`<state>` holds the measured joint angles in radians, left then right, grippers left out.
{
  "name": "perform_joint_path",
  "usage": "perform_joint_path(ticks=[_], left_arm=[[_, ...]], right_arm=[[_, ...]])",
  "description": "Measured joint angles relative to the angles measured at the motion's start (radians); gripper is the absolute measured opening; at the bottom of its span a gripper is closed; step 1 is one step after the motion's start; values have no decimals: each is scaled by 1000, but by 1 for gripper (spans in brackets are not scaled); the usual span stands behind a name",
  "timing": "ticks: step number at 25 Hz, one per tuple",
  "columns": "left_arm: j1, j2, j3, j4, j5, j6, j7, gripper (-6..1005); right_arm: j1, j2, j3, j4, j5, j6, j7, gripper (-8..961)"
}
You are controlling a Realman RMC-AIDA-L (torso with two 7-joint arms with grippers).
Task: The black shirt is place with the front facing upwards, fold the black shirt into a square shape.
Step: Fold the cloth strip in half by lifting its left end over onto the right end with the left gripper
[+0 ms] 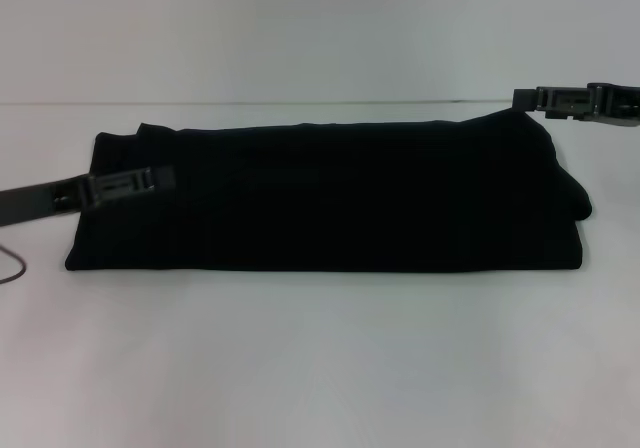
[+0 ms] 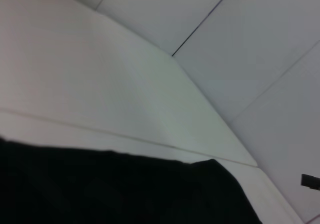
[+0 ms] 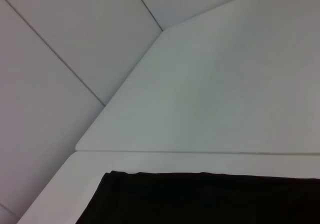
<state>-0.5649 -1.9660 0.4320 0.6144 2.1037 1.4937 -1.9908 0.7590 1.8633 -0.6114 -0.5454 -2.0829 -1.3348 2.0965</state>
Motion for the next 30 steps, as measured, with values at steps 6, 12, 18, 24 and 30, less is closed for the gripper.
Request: perform_joint_path(ticks=[6, 12, 18, 24, 30], left_arm=[[32, 22, 1, -1, 30, -14, -137, 798], [40, 35, -6, -6, 39, -11, -254, 797], [37, 42, -8, -10, 86, -36, -330, 797], [38, 45, 0, -21, 100, -65, -406, 797], [33, 47, 2, -25, 183, -87, -458, 797]], right_arm=[[-1, 1, 0, 0, -1, 21, -1, 909], [7, 3, -2, -8, -2, 32, -2, 909], [9, 7, -9, -10, -5, 40, -8, 911], [10, 10, -19, -10, -5, 71, -12, 911], [8, 10, -23, -10, -5, 82, -25, 911]])
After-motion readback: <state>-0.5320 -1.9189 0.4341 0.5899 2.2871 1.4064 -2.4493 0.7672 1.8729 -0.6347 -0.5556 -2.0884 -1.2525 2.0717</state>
